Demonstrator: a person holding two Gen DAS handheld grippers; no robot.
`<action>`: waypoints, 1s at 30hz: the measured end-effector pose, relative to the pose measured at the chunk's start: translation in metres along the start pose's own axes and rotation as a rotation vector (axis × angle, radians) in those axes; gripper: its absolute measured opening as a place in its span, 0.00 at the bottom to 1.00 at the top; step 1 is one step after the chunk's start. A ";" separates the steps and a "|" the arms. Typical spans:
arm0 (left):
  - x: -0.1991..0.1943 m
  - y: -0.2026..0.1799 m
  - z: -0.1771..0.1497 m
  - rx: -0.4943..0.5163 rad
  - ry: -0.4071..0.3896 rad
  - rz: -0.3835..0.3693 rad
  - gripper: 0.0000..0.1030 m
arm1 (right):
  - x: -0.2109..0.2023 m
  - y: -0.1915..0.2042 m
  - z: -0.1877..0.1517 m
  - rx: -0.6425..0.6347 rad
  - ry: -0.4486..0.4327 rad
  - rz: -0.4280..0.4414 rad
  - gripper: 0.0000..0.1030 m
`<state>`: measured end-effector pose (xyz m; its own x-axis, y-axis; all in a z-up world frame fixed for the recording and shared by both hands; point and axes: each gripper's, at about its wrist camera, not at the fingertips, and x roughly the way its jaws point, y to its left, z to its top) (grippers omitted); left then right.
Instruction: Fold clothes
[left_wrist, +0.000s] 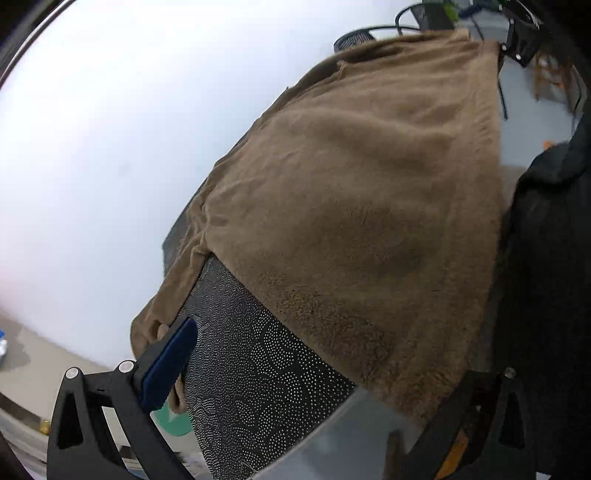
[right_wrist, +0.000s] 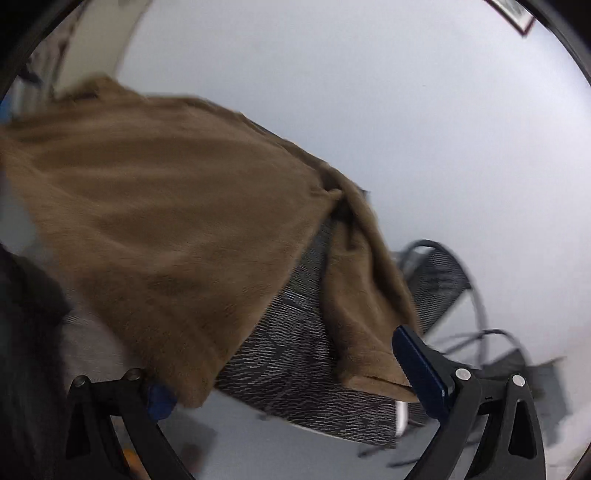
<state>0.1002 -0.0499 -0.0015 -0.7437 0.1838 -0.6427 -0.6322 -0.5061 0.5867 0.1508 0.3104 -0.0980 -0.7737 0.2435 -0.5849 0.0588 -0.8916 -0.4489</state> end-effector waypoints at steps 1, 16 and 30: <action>-0.004 0.004 0.000 -0.003 -0.008 -0.030 0.99 | -0.003 -0.005 -0.001 0.015 -0.011 0.041 0.99; 0.006 0.095 0.065 -0.412 -0.151 -0.338 1.00 | 0.065 -0.009 0.087 0.130 -0.043 0.451 0.99; 0.207 0.120 0.088 -0.662 0.228 -0.370 0.99 | 0.157 0.014 0.109 -0.006 0.228 0.553 0.99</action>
<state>-0.1488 0.0018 -0.0204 -0.4026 0.2969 -0.8659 -0.5155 -0.8552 -0.0536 -0.0391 0.2942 -0.1226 -0.4721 -0.1799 -0.8630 0.4183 -0.9074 -0.0397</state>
